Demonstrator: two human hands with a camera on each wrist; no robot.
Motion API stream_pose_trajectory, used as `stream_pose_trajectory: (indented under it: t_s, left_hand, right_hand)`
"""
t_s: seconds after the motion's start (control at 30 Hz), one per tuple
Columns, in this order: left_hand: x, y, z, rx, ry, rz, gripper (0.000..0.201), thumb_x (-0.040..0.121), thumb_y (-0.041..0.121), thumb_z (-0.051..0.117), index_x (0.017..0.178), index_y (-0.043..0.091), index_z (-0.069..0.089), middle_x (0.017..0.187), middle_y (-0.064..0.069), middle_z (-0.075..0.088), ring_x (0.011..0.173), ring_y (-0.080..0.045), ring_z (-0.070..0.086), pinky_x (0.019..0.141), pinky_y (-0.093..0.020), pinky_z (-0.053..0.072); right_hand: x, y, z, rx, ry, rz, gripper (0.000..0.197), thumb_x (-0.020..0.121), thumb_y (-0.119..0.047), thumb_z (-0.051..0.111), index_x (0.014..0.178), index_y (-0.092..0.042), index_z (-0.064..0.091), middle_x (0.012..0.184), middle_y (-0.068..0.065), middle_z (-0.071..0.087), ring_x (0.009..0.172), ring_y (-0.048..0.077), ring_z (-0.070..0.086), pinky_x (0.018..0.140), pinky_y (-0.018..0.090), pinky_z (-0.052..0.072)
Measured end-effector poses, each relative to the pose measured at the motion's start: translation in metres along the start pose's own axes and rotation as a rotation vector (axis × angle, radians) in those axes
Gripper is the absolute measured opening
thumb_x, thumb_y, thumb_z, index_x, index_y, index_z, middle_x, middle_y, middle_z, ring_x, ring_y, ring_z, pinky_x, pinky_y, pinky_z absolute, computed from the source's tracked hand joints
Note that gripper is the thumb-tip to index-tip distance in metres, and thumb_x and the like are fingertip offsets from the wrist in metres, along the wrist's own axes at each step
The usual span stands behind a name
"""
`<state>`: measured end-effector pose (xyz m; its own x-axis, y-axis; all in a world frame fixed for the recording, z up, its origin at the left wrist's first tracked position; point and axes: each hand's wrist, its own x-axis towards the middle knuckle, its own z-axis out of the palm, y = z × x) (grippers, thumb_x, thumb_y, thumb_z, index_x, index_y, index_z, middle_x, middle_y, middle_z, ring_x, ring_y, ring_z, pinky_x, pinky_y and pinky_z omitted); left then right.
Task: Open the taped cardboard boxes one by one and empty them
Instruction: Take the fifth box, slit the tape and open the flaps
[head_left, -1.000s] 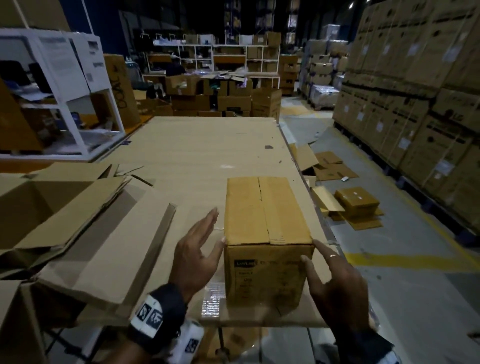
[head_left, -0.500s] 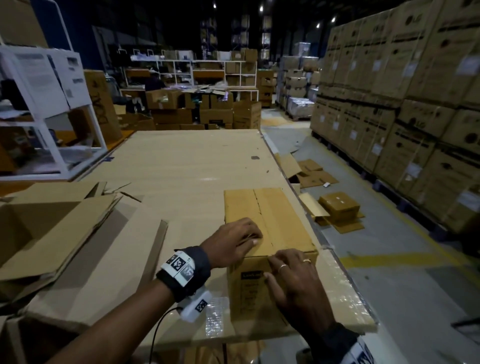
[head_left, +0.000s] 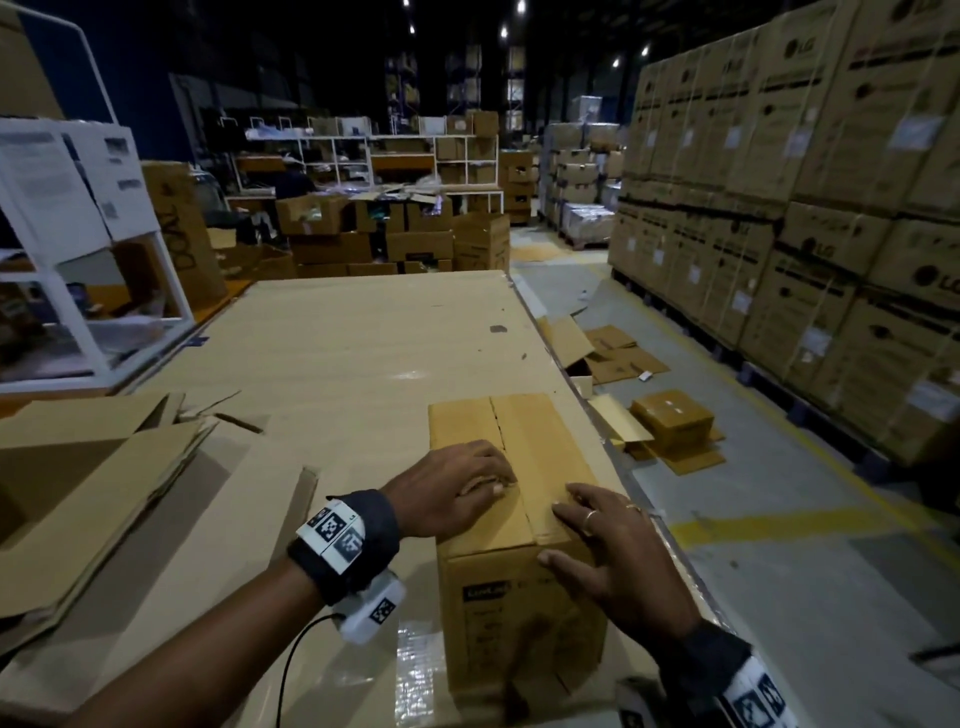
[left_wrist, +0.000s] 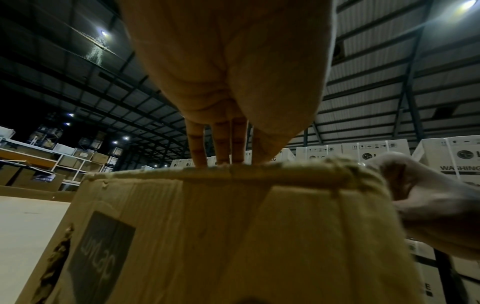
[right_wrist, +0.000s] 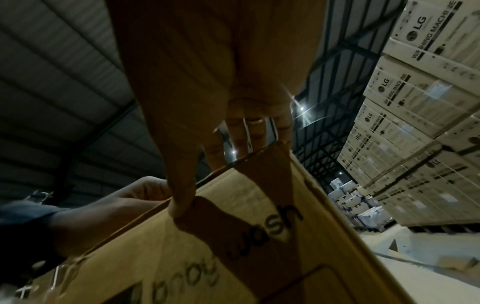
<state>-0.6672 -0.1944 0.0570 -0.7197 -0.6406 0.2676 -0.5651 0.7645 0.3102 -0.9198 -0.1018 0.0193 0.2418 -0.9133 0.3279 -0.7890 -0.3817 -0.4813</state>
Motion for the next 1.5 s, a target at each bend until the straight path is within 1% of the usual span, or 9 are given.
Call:
stream_pose_trajectory:
  t_s: [0.2, 0.33, 0.63, 0.73, 0.9, 1.03, 1.13, 1.3, 1.5]
  left_hand:
    - [0.009, -0.013, -0.007, 0.019, -0.051, 0.028, 0.028, 0.099, 0.016, 0.049, 0.122, 0.019, 0.066, 0.124, 0.003, 0.064, 0.112, -0.012, 0.058, 0.094, -0.037, 0.051]
    - [0.017, -0.018, -0.007, 0.011, -0.071, 0.056, 0.029, 0.1, 0.016, 0.049, 0.122, 0.019, 0.066, 0.126, 0.004, 0.061, 0.111, -0.014, 0.059, 0.091, -0.039, 0.052]
    - [0.075, 0.0, -0.015, 0.034, -0.044, 0.212, 0.043, 0.105, 0.025, 0.05, 0.148, 0.021, 0.045, 0.158, 0.005, 0.039, 0.141, -0.014, 0.042, 0.109, -0.039, 0.044]
    - [0.105, 0.006, -0.013, 0.057, -0.156, 0.276, 0.045, 0.105, 0.024, 0.051, 0.15, 0.019, 0.043, 0.161, 0.007, 0.035, 0.145, -0.014, 0.036, 0.113, -0.04, 0.04]
    - [0.158, 0.01, 0.012, 0.183, -0.387, 0.324, 0.045, 0.099, 0.022, 0.062, 0.143, 0.014, 0.054, 0.152, 0.001, 0.049, 0.146, -0.017, 0.035, 0.125, -0.042, 0.018]
    - [0.186, 0.007, 0.024, 0.202, -0.464, 0.31, 0.046, 0.09, 0.007, 0.07, 0.135, 0.014, 0.064, 0.142, 0.002, 0.06, 0.127, -0.023, 0.058, 0.124, -0.044, 0.022]
    - [0.191, 0.001, 0.033, 0.199, -0.501, 0.291, 0.048, 0.085, 0.002, 0.072, 0.13, 0.019, 0.068, 0.128, 0.0, 0.07, 0.11, -0.024, 0.067, 0.117, -0.047, 0.034]
    - [0.189, -0.008, 0.042, 0.138, -0.52, 0.303, 0.036, 0.085, 0.004, 0.072, 0.119, 0.018, 0.075, 0.107, -0.007, 0.077, 0.092, -0.029, 0.071, 0.083, -0.045, 0.056]
    - [0.19, -0.006, 0.039, 0.106, -0.525, 0.304, 0.025, 0.087, 0.008, 0.074, 0.111, 0.015, 0.079, 0.102, -0.005, 0.078, 0.089, -0.022, 0.074, 0.076, -0.036, 0.057]
  right_hand:
    - [0.013, 0.01, -0.01, 0.21, 0.004, 0.015, 0.059, 0.069, -0.063, 0.075, 0.123, -0.043, 0.063, 0.141, -0.029, 0.044, 0.13, -0.007, 0.036, 0.107, 0.036, 0.042]
    - [0.016, 0.008, -0.014, 0.351, 0.214, -0.01, 0.042, 0.079, -0.031, 0.081, 0.12, -0.03, 0.07, 0.131, -0.027, 0.055, 0.123, -0.008, 0.048, 0.096, 0.018, 0.049]
    - [0.011, 0.026, -0.02, 0.118, 0.695, -0.009, 0.05, 0.094, -0.006, 0.063, 0.142, -0.012, 0.051, 0.137, 0.003, 0.055, 0.122, 0.013, 0.054, 0.095, 0.027, 0.052]
    - [0.008, 0.041, -0.021, -0.083, 0.693, 0.065, 0.053, 0.088, 0.002, 0.065, 0.139, -0.006, 0.055, 0.145, 0.014, 0.047, 0.133, 0.027, 0.046, 0.104, 0.048, 0.046]
    - [-0.001, 0.054, -0.008, -0.258, 0.456, 0.19, 0.049, 0.097, -0.036, 0.04, 0.125, -0.007, 0.067, 0.148, 0.018, 0.047, 0.143, 0.03, 0.035, 0.119, 0.049, 0.021]
    - [0.001, 0.044, -0.001, -0.218, 0.301, 0.339, 0.07, 0.094, -0.065, 0.031, 0.117, -0.014, 0.073, 0.136, 0.013, 0.061, 0.137, 0.029, 0.048, 0.118, 0.055, 0.016]
    - [0.005, 0.028, -0.005, -0.055, 0.177, 0.422, 0.067, 0.089, -0.073, 0.042, 0.141, -0.031, 0.054, 0.154, -0.007, 0.044, 0.144, 0.012, 0.037, 0.12, 0.038, 0.021]
    - [0.004, 0.019, 0.006, 0.043, 0.203, 0.489, 0.043, 0.087, -0.04, 0.066, 0.129, -0.033, 0.065, 0.114, -0.008, 0.074, 0.096, 0.014, 0.072, 0.077, 0.031, 0.056]
    - [0.012, 0.023, 0.008, -0.027, 0.138, 0.418, 0.038, 0.073, -0.016, 0.064, 0.109, -0.01, 0.077, 0.053, -0.001, 0.064, 0.039, 0.018, 0.058, 0.037, 0.03, 0.042]
